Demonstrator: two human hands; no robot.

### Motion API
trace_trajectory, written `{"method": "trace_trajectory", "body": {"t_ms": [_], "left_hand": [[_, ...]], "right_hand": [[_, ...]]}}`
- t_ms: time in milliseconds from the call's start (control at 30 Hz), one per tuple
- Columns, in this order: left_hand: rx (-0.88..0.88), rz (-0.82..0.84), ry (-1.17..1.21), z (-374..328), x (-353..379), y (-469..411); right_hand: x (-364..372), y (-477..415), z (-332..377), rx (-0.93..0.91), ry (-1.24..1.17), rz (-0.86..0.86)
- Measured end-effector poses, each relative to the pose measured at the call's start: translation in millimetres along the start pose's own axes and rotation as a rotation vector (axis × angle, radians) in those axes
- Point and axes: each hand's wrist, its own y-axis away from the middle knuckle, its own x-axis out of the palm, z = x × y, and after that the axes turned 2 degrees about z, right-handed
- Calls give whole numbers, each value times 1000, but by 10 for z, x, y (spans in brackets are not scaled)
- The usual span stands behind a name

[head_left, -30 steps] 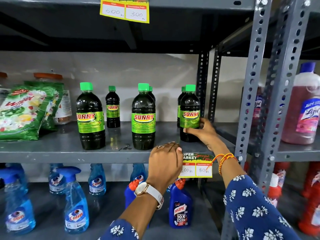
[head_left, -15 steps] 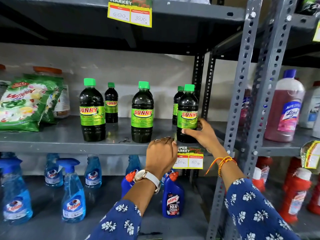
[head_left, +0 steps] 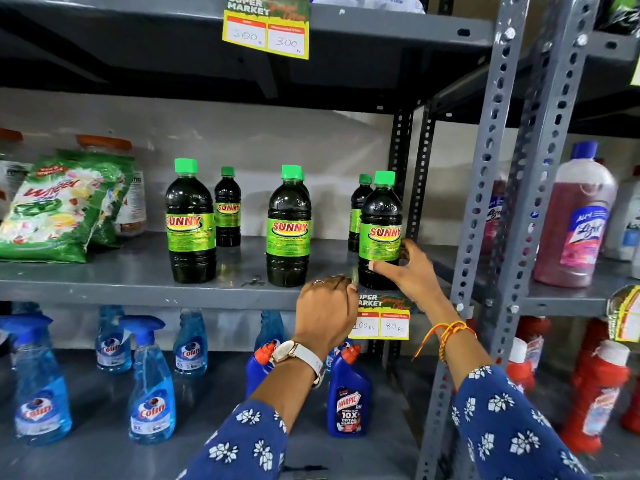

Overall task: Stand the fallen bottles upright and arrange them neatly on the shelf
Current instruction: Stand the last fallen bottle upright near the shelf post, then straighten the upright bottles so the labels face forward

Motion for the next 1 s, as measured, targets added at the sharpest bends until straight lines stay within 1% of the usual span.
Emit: {"method": "trace_trajectory", "body": {"t_ms": [167, 233, 300, 333, 367, 400, 433, 467, 500, 533, 567, 600, 633, 667, 700, 767, 833, 867, 933, 1000], "left_hand": [[6, -24, -28, 15, 32, 0], [8, 22, -33, 7, 7, -8], [50, 100, -11, 33, -32, -22], [76, 136, 75, 78, -80, -16], [87, 153, 211, 139, -183, 4], [92, 134, 331, 224, -320, 34], [98, 36, 397, 327, -466, 72], [94, -140, 395, 470, -634, 102], [70, -358, 342, 640, -784, 125], [10, -564, 274, 829, -916, 122], [-84, -717, 212, 1032, -1037, 86], [-206, -789, 194, 1206, -1142, 33], [-335, -776, 234, 1358, -1231, -8], [-446, -702, 311, 1482, -1274, -29], [-520, -601, 381, 1589, -1281, -29], [-605, -386, 407, 1770, -1221, 12], [-654, -219, 303, 1911, -1134, 61], [-661, -170, 227, 1966, -1099, 66], [-665, -122, 109, 2035, -1065, 20], [-671, -91, 65, 2070, -1046, -5]], "right_hand": [[14, 11, 6, -12, 9, -12], [23, -2, 7, -5, 23, -2], [22, -10, 18, 20, -7, 16], [21, 13, 38, 30, -74, 16], [22, 47, 51, 16, -128, -11], [32, 103, 71, -42, -125, -80], [50, 186, 104, -150, -72, -177], [107, 273, 171, -292, -35, -273], [193, 344, 255, -427, -51, -339], [306, 384, 344, -517, -87, -341], [432, 393, 456, -555, -127, -289], [559, 377, 569, -535, -159, -207], [699, 336, 676, -460, -180, -115], [825, 283, 754, -356, -183, -19], [937, 208, 784, -237, -178, 70], [1119, 71, 739, -58, -188, 206], [1223, -37, 632, -14, -188, 317], [1247, -77, 586, -23, -189, 359], [1238, -124, 546, -62, -200, 422], [1212, -138, 513, -95, -189, 458]]}}
